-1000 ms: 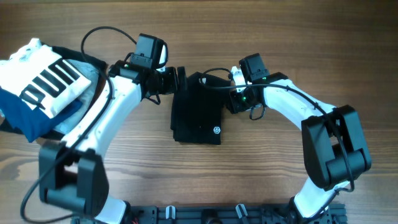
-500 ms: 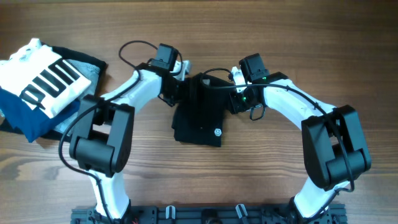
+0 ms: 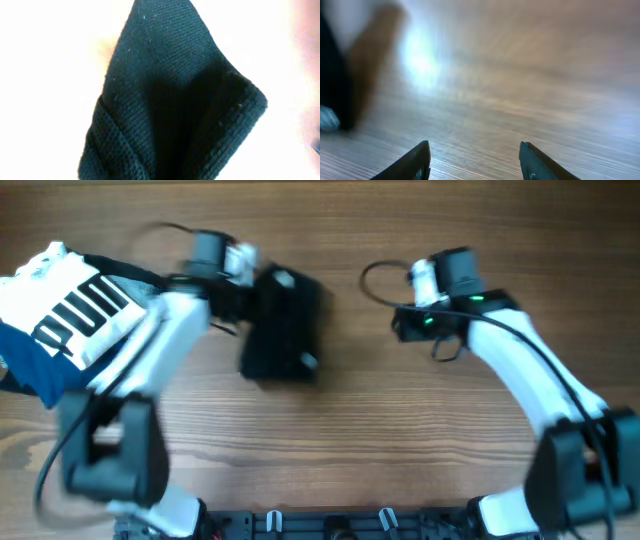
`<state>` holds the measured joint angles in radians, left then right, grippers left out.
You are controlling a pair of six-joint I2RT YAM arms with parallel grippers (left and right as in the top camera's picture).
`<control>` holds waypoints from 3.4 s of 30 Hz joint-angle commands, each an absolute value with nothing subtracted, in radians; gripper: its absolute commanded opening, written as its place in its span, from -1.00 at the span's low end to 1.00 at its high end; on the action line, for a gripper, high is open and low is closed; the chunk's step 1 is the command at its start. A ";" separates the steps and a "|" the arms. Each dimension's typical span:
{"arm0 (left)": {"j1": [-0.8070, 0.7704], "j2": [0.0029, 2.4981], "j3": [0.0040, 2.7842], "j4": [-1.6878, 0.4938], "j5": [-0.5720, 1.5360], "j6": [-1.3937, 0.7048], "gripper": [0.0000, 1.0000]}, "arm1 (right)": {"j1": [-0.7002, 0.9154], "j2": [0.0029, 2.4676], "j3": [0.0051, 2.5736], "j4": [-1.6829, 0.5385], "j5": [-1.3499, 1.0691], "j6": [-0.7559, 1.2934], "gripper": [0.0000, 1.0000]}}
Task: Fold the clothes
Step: 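Carry the folded black shirt with the left gripper onto the left clothes stack, then release the shirt on the stack and pull the left gripper back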
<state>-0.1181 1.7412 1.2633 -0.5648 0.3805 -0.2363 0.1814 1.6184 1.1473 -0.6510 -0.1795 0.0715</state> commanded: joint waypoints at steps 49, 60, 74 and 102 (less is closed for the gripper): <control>0.550 1.561 1.279 -0.169 0.433 -0.220 1.00 | 0.120 1.509 1.171 -0.719 -0.165 0.090 0.20; 0.646 1.835 1.279 -0.184 0.418 -0.220 1.00 | 0.120 1.509 1.171 -0.729 -0.165 0.108 0.20; 0.680 1.797 1.279 -0.198 0.424 -0.214 1.00 | 0.120 1.509 1.171 -0.733 -0.165 0.115 0.35; 0.144 1.580 1.279 -0.972 0.178 -0.137 1.00 | -0.157 1.505 1.171 -0.853 -0.271 0.213 0.99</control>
<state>0.1158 1.6005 1.2804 -0.8837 0.1921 -0.1352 -0.1211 1.5070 1.1610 -0.7898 -0.2543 0.2470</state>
